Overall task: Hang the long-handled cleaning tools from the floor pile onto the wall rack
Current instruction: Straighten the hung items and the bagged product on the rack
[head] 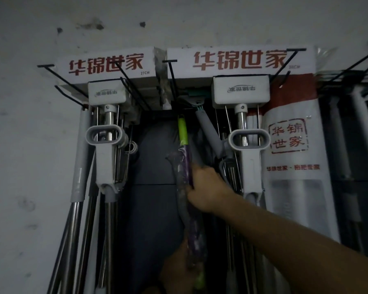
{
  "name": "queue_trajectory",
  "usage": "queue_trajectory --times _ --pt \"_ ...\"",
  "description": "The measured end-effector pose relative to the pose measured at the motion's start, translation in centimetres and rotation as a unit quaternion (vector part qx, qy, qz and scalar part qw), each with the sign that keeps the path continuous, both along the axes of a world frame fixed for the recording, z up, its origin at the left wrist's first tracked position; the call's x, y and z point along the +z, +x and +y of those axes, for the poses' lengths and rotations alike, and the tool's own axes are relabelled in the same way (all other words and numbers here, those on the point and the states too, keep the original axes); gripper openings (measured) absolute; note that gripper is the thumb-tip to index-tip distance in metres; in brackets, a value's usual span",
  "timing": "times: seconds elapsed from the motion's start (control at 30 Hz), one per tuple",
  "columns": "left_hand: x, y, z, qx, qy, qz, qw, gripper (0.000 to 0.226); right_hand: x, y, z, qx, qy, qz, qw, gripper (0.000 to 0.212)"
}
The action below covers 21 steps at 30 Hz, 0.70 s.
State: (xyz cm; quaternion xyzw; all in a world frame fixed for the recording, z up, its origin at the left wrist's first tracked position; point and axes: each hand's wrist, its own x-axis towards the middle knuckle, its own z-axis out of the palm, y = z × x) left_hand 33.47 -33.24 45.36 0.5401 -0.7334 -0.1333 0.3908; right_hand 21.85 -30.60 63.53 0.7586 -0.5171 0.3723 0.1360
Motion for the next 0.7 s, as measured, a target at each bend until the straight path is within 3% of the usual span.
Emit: queue_trajectory --times 0.13,0.33,0.5,0.7 --pt "1.6 1.8 2.8 -0.026 -0.065 -0.003 0.998 0.05 1.5 -1.8 4.4 0.007 -0.035 0.035 0.999 0.037" --pt "4.5 4.2 5.4 -0.069 -0.151 -0.056 0.985 0.049 4.0 -5.1 10.2 -0.086 -0.14 0.224 0.961 0.041" --pt "10.6 3.7 7.9 -0.071 -0.263 -0.098 0.957 0.052 7.9 -7.4 12.3 -0.156 -0.2 0.192 0.948 0.042" --pt "22.4 1.4 12.0 0.015 -0.383 -0.231 0.894 0.064 13.6 -9.5 12.2 -0.2 -0.225 0.171 0.938 0.069"
